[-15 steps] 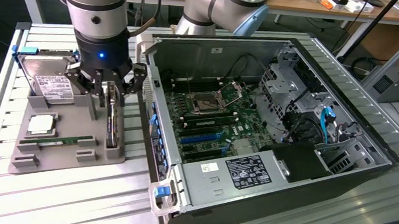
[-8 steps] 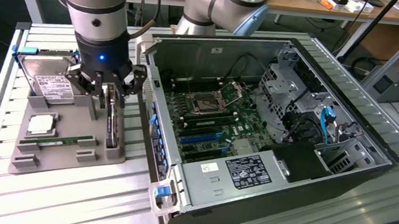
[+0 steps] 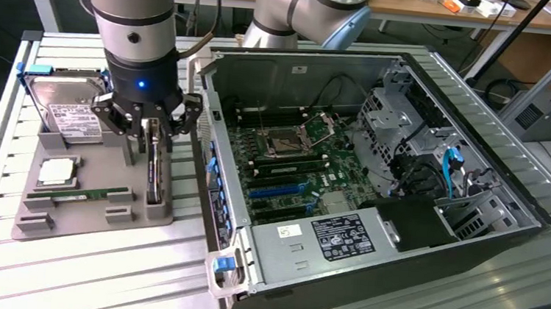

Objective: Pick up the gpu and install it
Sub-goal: 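Pick up the gpu and move the gpu toward the slot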

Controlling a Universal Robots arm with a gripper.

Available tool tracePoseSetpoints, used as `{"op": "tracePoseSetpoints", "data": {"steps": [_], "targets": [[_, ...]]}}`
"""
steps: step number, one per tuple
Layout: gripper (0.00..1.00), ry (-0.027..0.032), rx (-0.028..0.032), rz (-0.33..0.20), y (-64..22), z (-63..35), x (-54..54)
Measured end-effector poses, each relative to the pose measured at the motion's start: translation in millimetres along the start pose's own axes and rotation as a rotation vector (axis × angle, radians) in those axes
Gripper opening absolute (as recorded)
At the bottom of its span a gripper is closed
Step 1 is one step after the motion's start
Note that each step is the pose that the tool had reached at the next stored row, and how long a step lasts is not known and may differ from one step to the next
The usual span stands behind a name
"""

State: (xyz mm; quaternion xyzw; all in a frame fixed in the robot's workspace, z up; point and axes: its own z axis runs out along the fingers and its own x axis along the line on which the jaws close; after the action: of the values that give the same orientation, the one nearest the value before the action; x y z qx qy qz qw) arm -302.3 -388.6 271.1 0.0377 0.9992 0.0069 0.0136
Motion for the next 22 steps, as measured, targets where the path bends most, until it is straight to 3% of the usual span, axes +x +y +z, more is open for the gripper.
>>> {"op": "tracePoseSetpoints", "data": {"steps": [2,7,18,19,21,22], "targets": [[0.44,0.0,0.0002,0.0,-0.1,5.4,0.2],[0.44,-0.0008,0.0117,0.0,9.1,24.0,4.9],[0.44,-0.0008,0.0117,0.0,9.1,29.1,5.1],[0.42,-0.0009,0.0118,0.0,9.1,29.1,5.1],[0.29,-0.0008,0.0118,0.0,9.1,29.1,5.1],[0.29,-0.0007,0.0118,0.0,9.1,29.1,5.1]]}}
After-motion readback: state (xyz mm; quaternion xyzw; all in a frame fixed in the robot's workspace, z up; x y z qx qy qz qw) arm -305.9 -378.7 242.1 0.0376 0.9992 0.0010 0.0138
